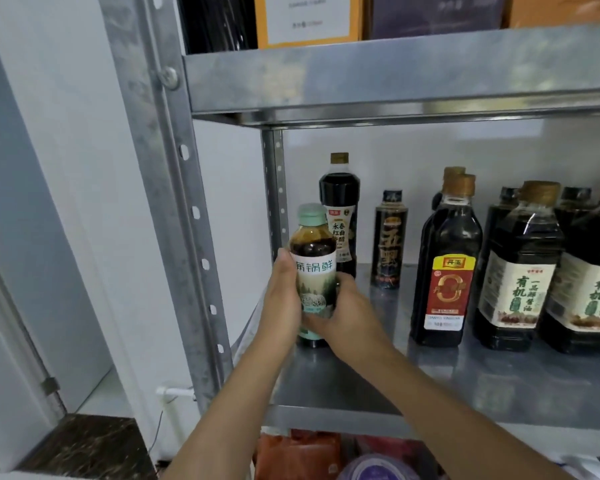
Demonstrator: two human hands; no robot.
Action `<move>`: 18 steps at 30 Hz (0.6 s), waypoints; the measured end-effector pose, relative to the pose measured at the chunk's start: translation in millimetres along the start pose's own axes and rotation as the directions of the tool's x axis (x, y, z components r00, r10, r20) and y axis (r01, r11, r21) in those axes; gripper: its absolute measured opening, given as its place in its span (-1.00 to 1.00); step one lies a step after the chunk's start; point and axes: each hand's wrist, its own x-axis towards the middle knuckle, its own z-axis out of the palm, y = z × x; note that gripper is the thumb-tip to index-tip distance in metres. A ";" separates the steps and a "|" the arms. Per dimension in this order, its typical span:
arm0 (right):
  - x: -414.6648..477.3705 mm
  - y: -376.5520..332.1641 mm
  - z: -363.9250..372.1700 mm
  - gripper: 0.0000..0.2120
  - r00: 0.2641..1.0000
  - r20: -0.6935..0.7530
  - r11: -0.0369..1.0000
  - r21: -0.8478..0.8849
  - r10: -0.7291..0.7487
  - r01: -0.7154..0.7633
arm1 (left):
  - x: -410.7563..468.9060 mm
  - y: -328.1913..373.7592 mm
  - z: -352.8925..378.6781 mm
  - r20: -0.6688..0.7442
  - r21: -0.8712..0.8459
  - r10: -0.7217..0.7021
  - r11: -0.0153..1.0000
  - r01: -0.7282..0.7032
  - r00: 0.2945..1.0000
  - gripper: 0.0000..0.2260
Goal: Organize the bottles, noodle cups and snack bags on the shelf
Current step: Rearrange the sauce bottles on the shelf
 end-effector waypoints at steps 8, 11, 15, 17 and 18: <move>95.8 4.7 44.9 -0.48 0.995 -0.042 0.995 0.041 0.092 -0.090 | -4.1 -10.8 -4.2 -0.181 -0.067 -0.125 0.991 0.115 0.976 -0.54; 122.9 2.0 56.4 -0.49 0.993 -0.061 0.994 -0.016 0.106 -0.107 | -9.6 -13.4 -8.6 -0.191 -0.061 -0.115 0.993 0.105 0.975 -0.50; 145.8 -0.5 66.8 -0.44 0.992 -0.042 0.990 -0.070 0.123 -0.126 | -13.2 -11.3 -11.5 -0.222 -0.038 -0.102 0.995 0.096 0.970 -0.48; 150.0 -1.1 68.5 -0.46 0.993 -0.033 0.991 -0.071 0.115 -0.117 | -13.2 -10.3 -11.6 -0.232 -0.032 -0.101 0.995 0.096 0.968 -0.50; 150.3 -1.5 68.8 -0.46 0.993 -0.032 0.991 -0.068 0.112 -0.114 | -12.8 -9.6 -11.5 -0.233 -0.035 -0.104 0.995 0.098 0.967 -0.51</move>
